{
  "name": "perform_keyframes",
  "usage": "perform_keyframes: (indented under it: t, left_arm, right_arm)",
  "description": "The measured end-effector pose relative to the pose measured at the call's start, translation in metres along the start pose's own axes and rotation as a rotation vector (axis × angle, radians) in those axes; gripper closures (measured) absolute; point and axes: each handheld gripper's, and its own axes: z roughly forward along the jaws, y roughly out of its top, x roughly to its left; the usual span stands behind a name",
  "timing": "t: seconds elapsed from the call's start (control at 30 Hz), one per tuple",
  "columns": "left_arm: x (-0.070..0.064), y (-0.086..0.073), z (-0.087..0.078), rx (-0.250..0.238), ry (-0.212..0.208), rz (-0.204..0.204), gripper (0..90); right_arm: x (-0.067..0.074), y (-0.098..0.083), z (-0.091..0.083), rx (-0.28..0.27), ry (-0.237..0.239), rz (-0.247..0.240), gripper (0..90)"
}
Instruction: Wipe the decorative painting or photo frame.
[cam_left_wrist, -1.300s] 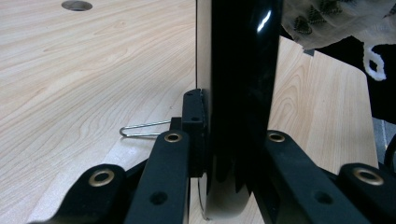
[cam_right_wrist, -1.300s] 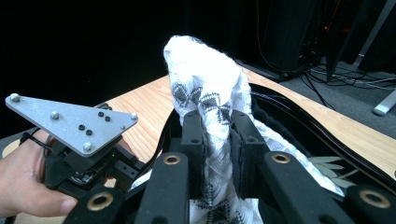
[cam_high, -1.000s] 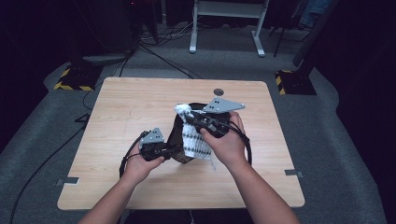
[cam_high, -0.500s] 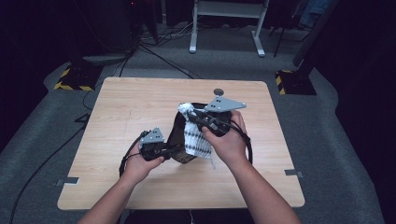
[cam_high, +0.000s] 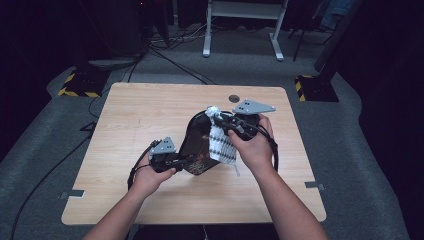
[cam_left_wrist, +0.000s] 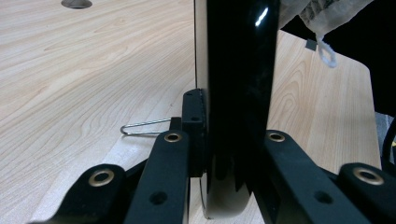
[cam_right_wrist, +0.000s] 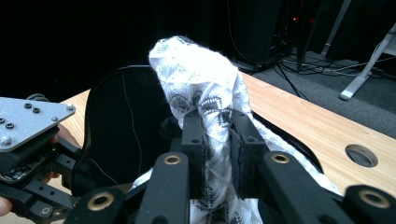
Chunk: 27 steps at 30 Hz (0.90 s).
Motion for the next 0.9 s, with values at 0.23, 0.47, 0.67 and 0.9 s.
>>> perform_keyframes:
  t: [0.23, 0.47, 0.67, 0.9]
  left_arm:
    - [0.0, 0.0, 0.0, 0.0, -0.002, -0.007, 80.2]
    - [0.001, -0.001, -0.001, -0.006, 0.001, -0.014, 80.2]
    - [0.001, -0.002, -0.001, -0.01, -0.003, -0.013, 80.2]
    - [0.0, -0.002, 0.0, -0.011, -0.01, -0.007, 79.4]
  right_arm:
    - [0.02, 0.002, 0.004, 0.007, 0.041, -0.046, 78.5]
    - [0.047, -0.001, 0.017, 0.047, 0.103, -0.105, 78.2]
    - [0.042, -0.002, 0.016, 0.048, 0.102, -0.095, 78.2]
    - [0.012, -0.006, 0.008, 0.039, 0.039, -0.033, 78.2]
